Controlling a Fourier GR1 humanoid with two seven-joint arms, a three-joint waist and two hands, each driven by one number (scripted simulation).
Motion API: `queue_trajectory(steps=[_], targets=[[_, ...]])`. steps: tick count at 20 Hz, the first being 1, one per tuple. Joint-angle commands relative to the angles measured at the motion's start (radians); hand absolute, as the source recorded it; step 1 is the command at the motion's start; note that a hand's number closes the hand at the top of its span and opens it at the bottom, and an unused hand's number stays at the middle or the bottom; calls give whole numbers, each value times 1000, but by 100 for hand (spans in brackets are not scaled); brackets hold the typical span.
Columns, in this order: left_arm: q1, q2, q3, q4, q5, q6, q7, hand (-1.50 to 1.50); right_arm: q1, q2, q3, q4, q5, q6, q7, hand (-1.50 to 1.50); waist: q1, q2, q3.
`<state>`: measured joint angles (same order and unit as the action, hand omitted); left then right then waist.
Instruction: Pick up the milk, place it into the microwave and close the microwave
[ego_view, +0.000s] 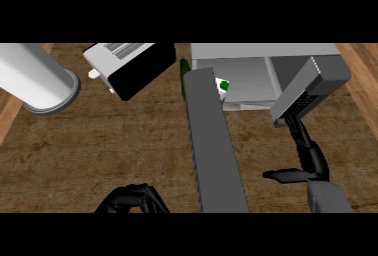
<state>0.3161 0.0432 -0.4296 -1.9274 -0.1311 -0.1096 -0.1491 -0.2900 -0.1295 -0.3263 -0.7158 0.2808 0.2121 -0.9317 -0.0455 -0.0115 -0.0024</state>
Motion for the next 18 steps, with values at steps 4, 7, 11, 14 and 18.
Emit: queue_trajectory(steps=[4,7,11,14,18], targets=[[-208,-41,-51,224,-98,33,28,150,262,-51,10,-351,-72,96,64,-150,6,6,0],[-289,-42,-53,344,-65,-80,97,150,309,-21,23,-414,-79,79,86,-150,-2,11,1],[-473,-42,-62,571,-111,-82,51,150,388,-66,-1,-500,-120,124,92,-150,-7,14,0],[-565,-43,-211,709,-40,83,14,150,400,-91,-31,-561,-184,161,132,-150,6,15,1],[-625,-43,-336,857,67,143,-95,150,455,-131,-30,-608,-238,246,79,-150,-14,18,0]])
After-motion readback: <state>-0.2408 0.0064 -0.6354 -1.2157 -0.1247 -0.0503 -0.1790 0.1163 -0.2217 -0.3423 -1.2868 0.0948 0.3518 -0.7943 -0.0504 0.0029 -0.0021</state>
